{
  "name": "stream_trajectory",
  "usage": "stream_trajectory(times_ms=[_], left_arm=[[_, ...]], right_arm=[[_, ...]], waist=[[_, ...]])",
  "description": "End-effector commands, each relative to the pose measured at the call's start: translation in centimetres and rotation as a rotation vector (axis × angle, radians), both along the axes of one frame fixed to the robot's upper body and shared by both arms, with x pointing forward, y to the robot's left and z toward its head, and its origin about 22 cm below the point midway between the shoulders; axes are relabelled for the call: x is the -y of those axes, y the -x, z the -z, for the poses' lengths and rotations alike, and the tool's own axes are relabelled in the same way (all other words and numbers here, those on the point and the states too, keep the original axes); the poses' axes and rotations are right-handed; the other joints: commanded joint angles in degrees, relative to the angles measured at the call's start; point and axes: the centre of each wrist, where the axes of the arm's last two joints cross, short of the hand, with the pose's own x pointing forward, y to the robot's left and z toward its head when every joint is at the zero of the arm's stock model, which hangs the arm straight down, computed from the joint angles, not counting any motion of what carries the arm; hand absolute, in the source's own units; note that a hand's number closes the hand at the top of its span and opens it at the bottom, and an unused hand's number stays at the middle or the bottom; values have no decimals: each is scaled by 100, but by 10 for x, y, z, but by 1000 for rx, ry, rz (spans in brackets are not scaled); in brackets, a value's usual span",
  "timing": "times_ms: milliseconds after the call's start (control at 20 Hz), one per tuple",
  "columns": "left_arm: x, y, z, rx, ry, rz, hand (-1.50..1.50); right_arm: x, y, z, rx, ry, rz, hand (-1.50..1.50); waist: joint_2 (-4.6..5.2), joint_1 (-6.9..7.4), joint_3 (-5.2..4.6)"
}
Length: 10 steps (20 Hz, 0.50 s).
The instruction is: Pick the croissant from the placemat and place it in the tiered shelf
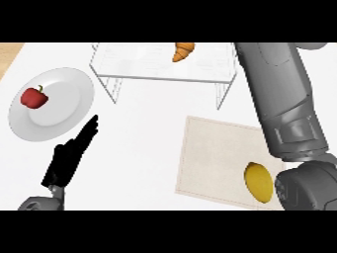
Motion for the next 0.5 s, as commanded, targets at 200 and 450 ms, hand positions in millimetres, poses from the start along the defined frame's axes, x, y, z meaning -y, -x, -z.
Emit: stream_trajectory(times_ms=[200,450], left_arm=[[-7,11,0,-17,-3,-47,0],[-38,20,0,-39,-4,-108,0]], right_arm=[[72,3,9,33,-47,307,-150],[91,31,38,-15,-29,240,-150]], waist=[[-151,-379,0],[-262,-626,3]])
